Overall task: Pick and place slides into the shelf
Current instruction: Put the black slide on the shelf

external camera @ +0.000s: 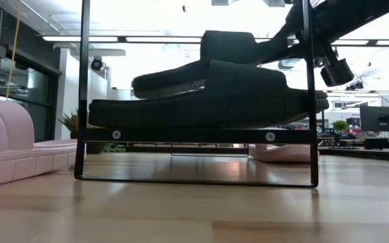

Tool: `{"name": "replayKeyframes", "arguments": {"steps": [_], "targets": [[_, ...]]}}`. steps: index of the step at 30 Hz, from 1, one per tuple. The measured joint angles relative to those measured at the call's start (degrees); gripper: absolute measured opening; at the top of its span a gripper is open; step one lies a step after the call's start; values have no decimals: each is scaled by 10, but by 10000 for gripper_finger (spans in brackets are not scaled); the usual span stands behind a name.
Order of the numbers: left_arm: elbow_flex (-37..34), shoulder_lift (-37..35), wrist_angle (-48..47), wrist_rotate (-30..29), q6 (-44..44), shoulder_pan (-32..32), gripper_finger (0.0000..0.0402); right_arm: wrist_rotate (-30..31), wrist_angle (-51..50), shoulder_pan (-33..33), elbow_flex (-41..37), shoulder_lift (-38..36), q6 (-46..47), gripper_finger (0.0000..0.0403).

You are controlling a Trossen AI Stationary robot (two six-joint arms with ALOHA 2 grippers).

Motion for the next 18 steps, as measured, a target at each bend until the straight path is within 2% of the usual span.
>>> {"name": "replayKeyframes", "arguments": {"steps": [12,18], "targets": [[0,0,-20,0,0,0,179,-1,-17,-1,0,-2,9,44],[0,0,-26,0,0,0,179,-5,-42,0,-1,-43,-12,44]]}}
